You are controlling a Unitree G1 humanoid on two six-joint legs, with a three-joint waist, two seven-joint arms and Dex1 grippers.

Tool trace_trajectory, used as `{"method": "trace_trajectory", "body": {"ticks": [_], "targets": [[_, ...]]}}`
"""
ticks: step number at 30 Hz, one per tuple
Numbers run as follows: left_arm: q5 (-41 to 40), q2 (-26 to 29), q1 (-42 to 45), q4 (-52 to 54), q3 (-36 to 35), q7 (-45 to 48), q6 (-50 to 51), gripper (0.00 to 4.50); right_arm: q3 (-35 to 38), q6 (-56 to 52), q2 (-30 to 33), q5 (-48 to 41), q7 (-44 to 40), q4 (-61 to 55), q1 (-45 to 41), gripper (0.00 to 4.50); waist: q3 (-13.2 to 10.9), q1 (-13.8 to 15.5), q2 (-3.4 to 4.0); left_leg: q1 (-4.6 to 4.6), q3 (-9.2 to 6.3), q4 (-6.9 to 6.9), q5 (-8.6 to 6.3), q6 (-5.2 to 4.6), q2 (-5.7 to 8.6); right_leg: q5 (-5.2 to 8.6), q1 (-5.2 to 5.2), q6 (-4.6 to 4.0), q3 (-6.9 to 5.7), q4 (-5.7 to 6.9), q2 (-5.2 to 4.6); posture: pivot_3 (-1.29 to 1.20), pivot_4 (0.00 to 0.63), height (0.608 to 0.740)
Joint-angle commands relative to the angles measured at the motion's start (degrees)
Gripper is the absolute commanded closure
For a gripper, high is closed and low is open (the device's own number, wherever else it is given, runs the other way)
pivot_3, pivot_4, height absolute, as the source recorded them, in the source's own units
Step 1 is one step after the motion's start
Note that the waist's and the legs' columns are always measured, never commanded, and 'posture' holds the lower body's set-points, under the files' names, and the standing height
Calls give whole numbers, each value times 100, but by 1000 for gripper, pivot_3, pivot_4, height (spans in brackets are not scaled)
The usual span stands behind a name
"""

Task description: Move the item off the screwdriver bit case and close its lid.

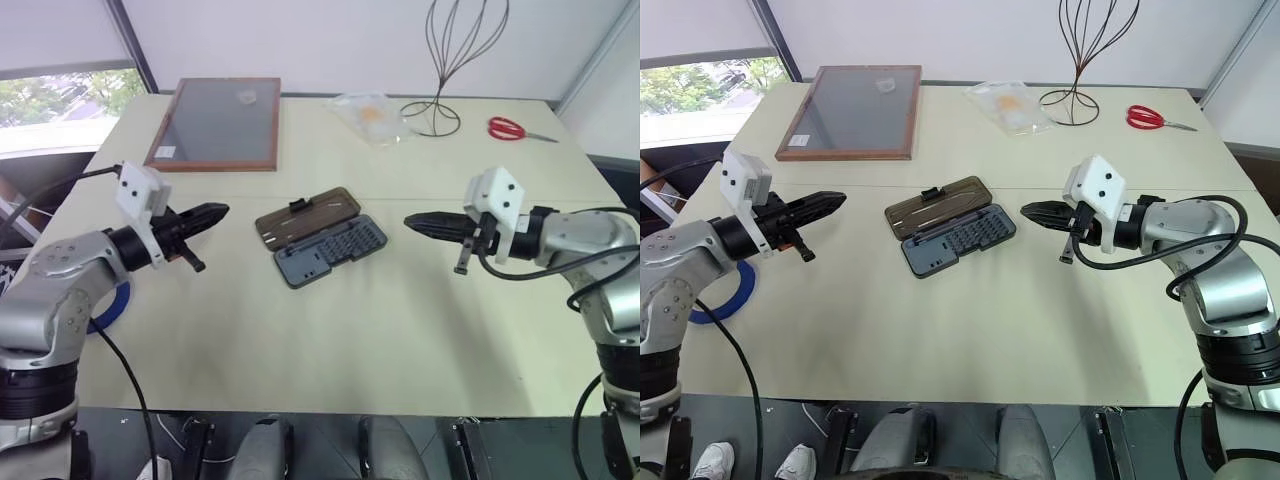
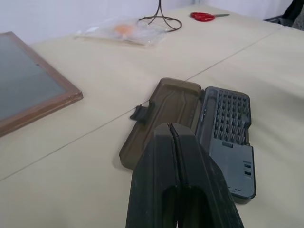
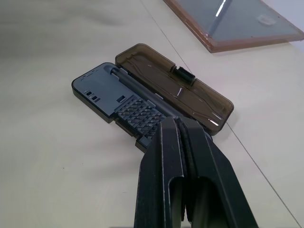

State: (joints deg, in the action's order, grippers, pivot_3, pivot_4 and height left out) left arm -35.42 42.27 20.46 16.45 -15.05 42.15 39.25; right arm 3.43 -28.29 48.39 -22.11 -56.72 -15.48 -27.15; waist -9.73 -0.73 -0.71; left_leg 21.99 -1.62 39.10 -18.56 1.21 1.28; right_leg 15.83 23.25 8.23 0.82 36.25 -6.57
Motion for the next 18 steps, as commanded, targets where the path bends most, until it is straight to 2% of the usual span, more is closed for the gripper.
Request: {"method": "trace_trajectory", "body": {"ticks": [1, 18], "targets": [[76, 57, 81, 116, -69, -81, -132, 4500, 112, 81, 64, -14, 17, -77, -138, 4451, 0, 0, 0, 0, 0, 0, 0, 1, 0, 0, 0, 0, 0, 0, 0, 0, 150, 740], [19, -14, 65, 131, -24, -150, -94, 4500, 67, 112, 2, 11, 100, -36, -160, 4451, 0, -2, 0, 2, 0, 0, 3, 6, 1, 0, 2, 0, 0, 0, 0, 0, 150, 740]]}}
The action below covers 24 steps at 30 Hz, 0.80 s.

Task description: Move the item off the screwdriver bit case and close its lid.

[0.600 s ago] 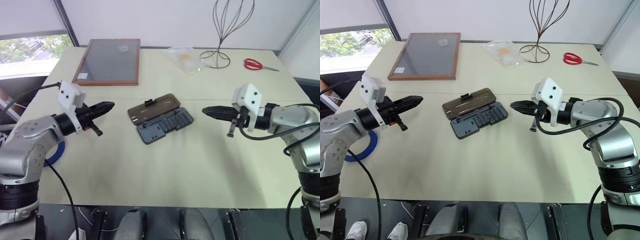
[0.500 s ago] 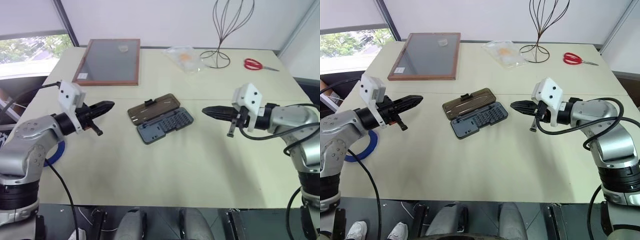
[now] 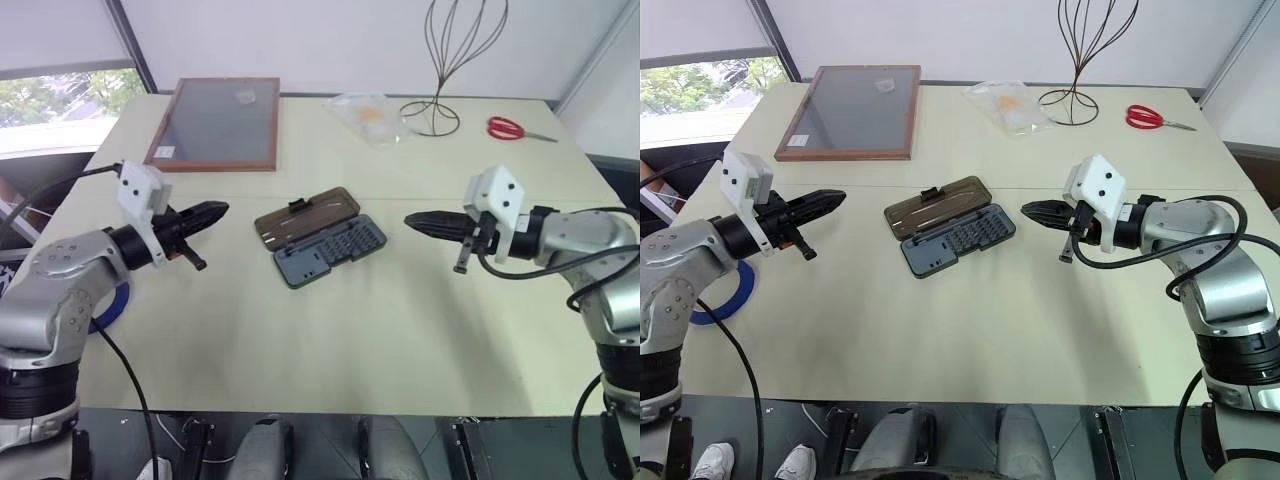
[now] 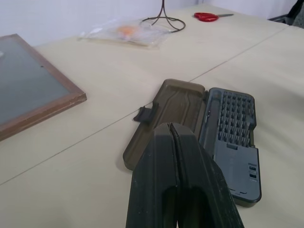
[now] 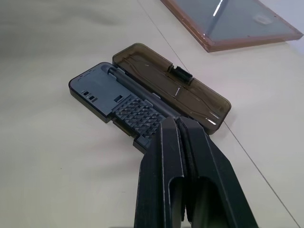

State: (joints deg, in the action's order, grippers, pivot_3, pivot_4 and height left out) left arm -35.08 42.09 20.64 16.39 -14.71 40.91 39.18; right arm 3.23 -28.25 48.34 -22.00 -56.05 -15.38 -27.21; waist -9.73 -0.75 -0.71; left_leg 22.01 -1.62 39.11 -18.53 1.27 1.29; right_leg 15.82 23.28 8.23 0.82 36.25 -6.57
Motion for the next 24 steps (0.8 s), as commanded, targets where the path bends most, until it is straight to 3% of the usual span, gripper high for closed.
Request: {"method": "trace_trajectory", "body": {"ticks": [1, 20, 24], "targets": [[-15, 3, 42, 139, -55, -25, -86, 4500, 80, 112, 3, 3, 36, -43, -160, 4451, 0, 0, 0, 0, 0, 0, 0, 0, 0, 0, 0, 0, 0, 0, 0, 0, 150, 740], [-11, -191, -47, 121, -54, -183, -101, 4500, -105, 127, -317, 210, 382, 184, -355, 4451, 0, -13, 0, 1, 0, 1, 5, 9, 1, 0, 1, 0, -1, 0, 0, 0, 150, 740], [180, -430, -133, -19, 35, -377, -270, 4500, -406, 53, -798, 494, 827, 629, -783, 3176, 0, -29, 0, 1, 2, 2, 9, 16, 1, -1, 6, 0, 0, 6, 1, 0, 150, 740]]}}
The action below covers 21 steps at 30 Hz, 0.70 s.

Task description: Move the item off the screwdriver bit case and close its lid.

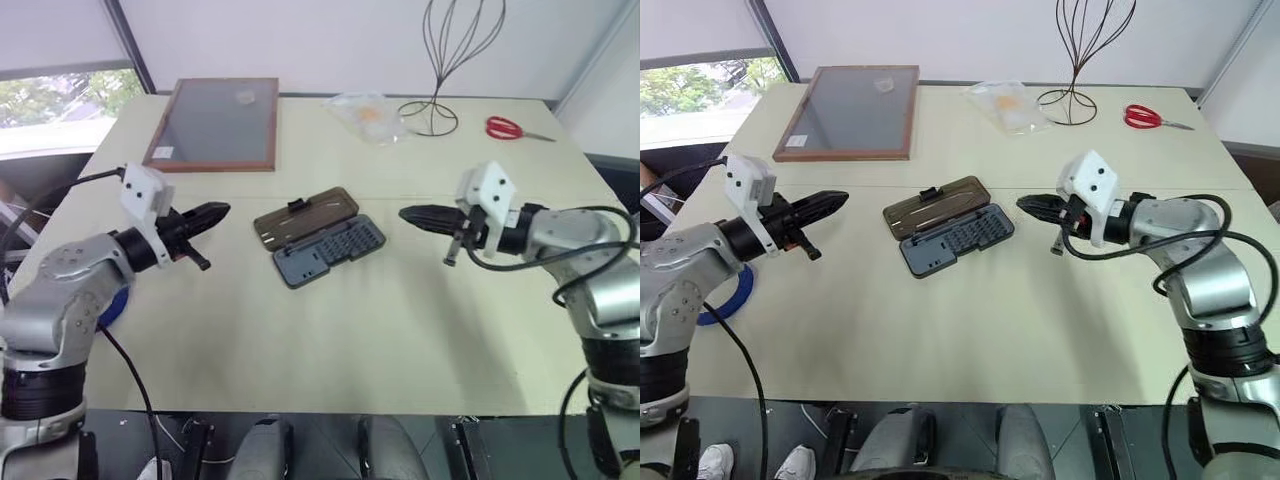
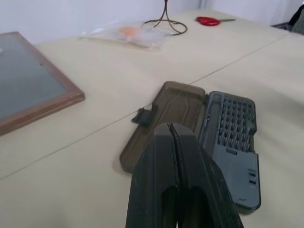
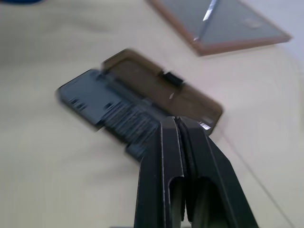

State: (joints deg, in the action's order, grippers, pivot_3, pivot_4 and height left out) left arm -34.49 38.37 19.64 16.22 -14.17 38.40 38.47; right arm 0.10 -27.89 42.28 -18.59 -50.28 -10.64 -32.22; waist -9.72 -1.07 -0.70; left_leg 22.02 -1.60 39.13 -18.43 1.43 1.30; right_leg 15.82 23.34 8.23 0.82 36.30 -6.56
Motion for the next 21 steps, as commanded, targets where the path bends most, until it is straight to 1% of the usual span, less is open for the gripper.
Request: {"method": "trace_trajectory", "body": {"ticks": [1, 5, 6, 10, 13, 15, 17, 21], "targets": [[181, -115, -58, -46, 7, -159, -252, 4500, -182, -28, -341, 217, 357, 300, -409, 2630, 0, 5, 0, 0, 0, 0, 1, 2, 0, 0, 2, 0, 0, 2, 0, 0, 150, 740], [351, -300, -110, -134, 94, -279, -433, 4500, -576, -20, -881, 549, 678, 875, -835, 472, 0, 10, 0, 6, -1, 0, 2, 4, 2, 0, 8, 0, -1, 3, 0, 0, 150, 740], [381, -339, -110, -144, 102, -317, -460, 4500, -629, -39, -1030, 610, 770, 1042, -954, 19, 0, 9, 0, 8, -1, 0, 2, 4, 2, 0, 9, 0, -1, 3, 0, 0, 150, 740], [546, -474, -131, -190, 168, -453, -608, 4500, -849, 109, -1529, 885, 980, 1826, -1392, 19, 0, 2, 0, 13, -1, 1, 4, 7, 3, -1, 15, 0, -1, 5, -1, 0, 150, 740], [715, -617, -69, -271, 237, -620, -719, 4500, -991, 467, -1611, 1119, 916, 2167, -1513, 19, 0, 19, 0, 16, -6, 1, 5, 8, 5, -1, 16, 0, -6, 6, -1, 0, 150, 740], [946, -755, 126, -542, 331, -803, -870, 4500, -1003, 587, -1657, 1136, 845, 2227, -1525, 19, 0, 32, 0, 17, -8, 1, 5, 8, 9, -1, 16, 0, -8, 6, -5, 0, 150, 740], [1099, -789, 289, -818, 400, -782, -1039, 4500, -969, 606, -1688, 1090, 786, 2163, -1476, 19, 0, 21, 0, 20, -8, 2, 5, 8, 14, -1, 16, 1, -10, 6, -6, 0, 150, 740], [1294, -628, 616, -1406, 522, -436, -1338, 4500, -894, 478, -1650, 991, 720, 1755, -1213, 19, 0, -12, 0, 21, -8, 1, 5, 9, 13, -1, 22, 1, -12, 11, -5, 0, 150, 740]]}}
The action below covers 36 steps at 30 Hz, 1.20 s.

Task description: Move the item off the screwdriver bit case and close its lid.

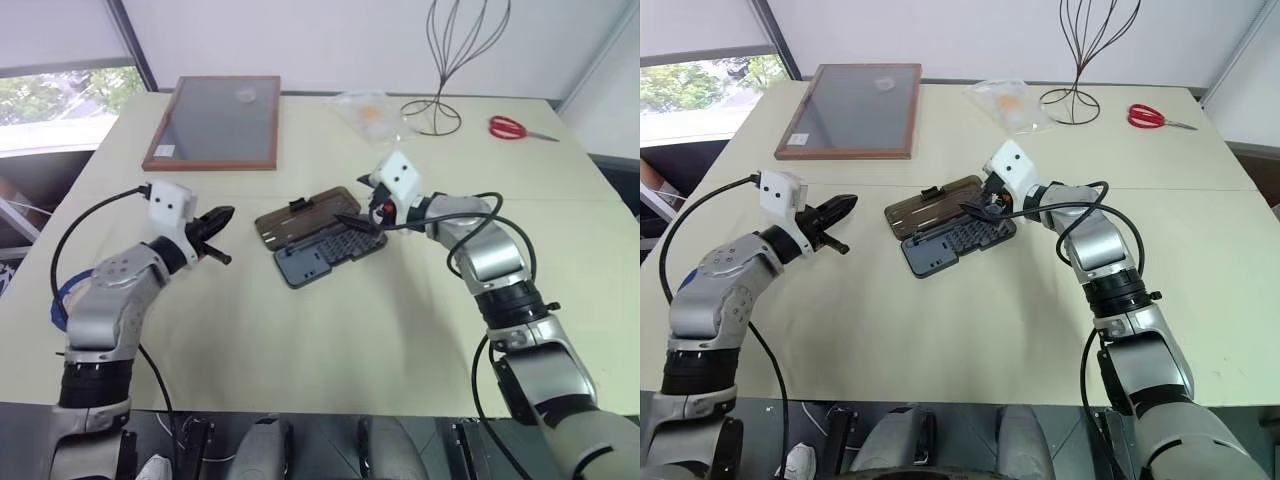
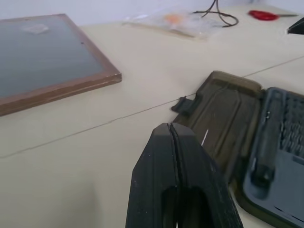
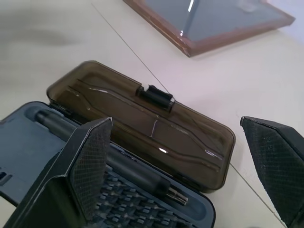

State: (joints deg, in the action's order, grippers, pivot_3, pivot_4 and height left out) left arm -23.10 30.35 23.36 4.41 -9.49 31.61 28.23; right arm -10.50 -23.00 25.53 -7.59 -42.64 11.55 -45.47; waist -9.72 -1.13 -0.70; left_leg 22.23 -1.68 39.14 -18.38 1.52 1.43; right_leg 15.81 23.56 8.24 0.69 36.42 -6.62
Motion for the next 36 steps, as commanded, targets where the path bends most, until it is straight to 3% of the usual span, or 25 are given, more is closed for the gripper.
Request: {"method": "trace_trajectory", "body": {"ticks": [1, 2, 5, 12, 24, 36], "targets": [[194, 218, 314, -355, 87, 342, -375, 4500, 186, -65, 40, -126, -47, -569, 177, 19, 0, -4, 0, 0, 1, -1, 0, 0, -1, 0, 2, 0, 0, 3, 0, 0, 150, 740], [191, 242, 373, -467, 98, 434, -409, 4500, 210, -124, 48, -145, -38, -678, 234, 19, 0, -9, 0, 0, -1, -1, 0, 0, -1, 0, 4, 0, -2, 7, 0, 0, 150, 740], [223, 297, 646, -911, 196, 745, -537, 3611, 338, -319, 96, -237, 9, -1034, 415, 0, 0, -3, 0, 0, 1, 1, 0, 0, -1, 0, 4, 0, -3, 9, 1, 0, 150, 740], [788, 370, 1736, -2842, 618, 1483, -1472, 40, 628, -668, 222, -364, 160, -1661, 793, 0, 0, 18, 0, 1, -1, 4, 0, 0, 2, 0, 3, 0, -11, 18, 1, 0, 150, 740], [1704, -200, 3660, -6731, 1067, 2221, -2936, 40, 1200, -1243, 290, -552, 778, -2796, 1564, 0, 0, -10, -2, 3, 6, 7, 0, -2, 4, 0, 13, 1, -26, 60, -1, 0, 150, 740], [2428, -598, 4001, -7734, 1134, 1863, -3331, 40, 1415, -1622, 373, -677, 1108, -3429, 1977, 0, -1, -6, -4, 11, 1, 8, 1, -3, 3, 0, 24, 2, -27, 67, -1, 0, 150, 740]]}}
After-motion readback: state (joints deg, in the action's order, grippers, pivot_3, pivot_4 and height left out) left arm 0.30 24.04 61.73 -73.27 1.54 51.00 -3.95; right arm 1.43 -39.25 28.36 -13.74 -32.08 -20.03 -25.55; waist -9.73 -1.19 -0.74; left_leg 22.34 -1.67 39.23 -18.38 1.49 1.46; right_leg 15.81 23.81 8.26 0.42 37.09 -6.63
